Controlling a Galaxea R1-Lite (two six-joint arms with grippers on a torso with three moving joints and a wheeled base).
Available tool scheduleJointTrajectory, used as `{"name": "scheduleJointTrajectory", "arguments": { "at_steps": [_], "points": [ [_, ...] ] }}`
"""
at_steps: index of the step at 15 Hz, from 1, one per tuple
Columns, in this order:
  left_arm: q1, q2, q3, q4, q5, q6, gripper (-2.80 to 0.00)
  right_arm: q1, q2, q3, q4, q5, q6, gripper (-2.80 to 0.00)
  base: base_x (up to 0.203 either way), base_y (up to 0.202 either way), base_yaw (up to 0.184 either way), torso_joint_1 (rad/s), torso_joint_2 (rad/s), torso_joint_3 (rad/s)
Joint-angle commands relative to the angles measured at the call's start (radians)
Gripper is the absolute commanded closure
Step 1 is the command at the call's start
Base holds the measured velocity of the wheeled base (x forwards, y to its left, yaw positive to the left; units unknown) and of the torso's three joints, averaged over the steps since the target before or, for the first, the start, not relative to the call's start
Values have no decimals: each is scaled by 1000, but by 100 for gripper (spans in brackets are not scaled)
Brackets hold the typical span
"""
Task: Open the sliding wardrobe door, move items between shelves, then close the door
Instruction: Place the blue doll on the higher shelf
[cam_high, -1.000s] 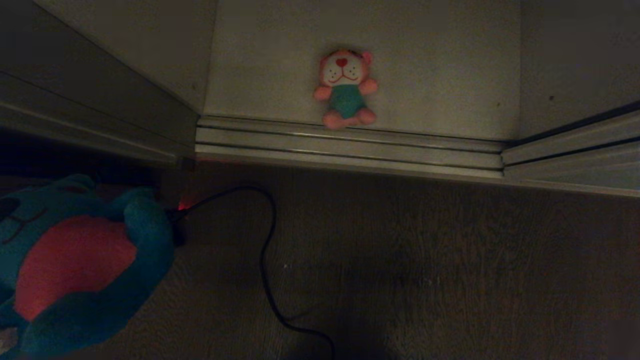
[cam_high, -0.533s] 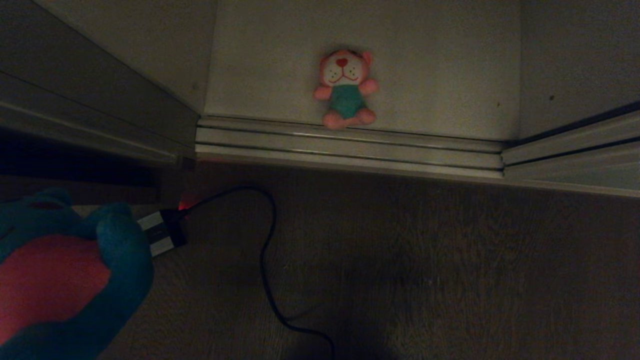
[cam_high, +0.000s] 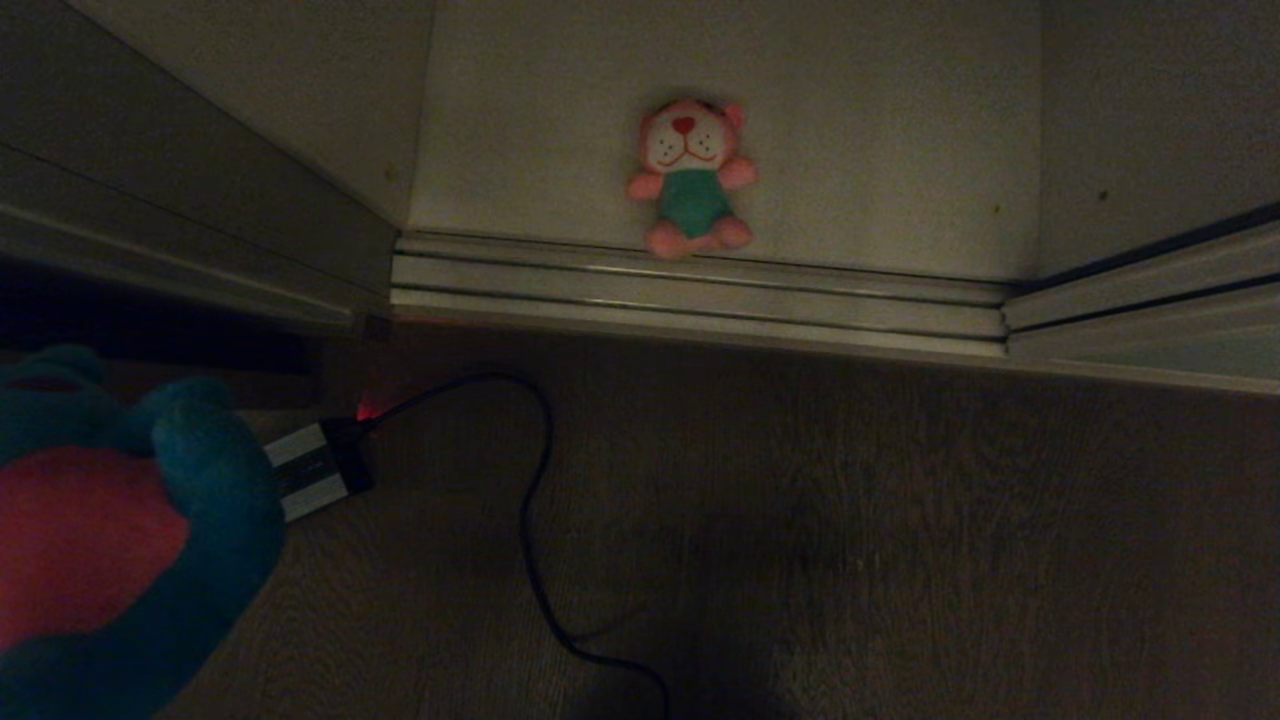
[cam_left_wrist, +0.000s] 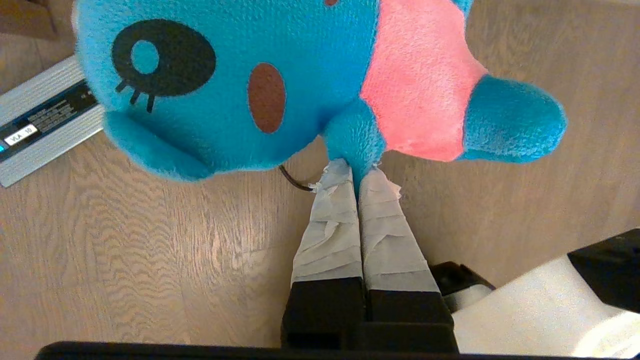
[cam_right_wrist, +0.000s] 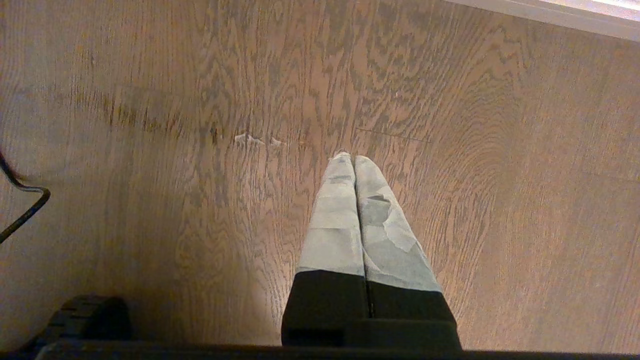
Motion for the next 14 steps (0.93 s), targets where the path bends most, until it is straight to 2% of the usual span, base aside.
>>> {"name": "scheduleJointTrajectory", "arguments": {
  "at_steps": [1,5,14],
  "points": [
    [1,6,-5,23,-3,0,0,0,0,3,0,0,-1,0,0,0,0,0,0,0],
    [-1,1,1,13,-1,13,0,0,0,3,0,0,-1,0,0,0,0,2,4,97],
    [-1,-3,-2,-3,-1,16,0,0,0,3,0,0,-1,0,0,0,0,2,4,199]
  ]
}}
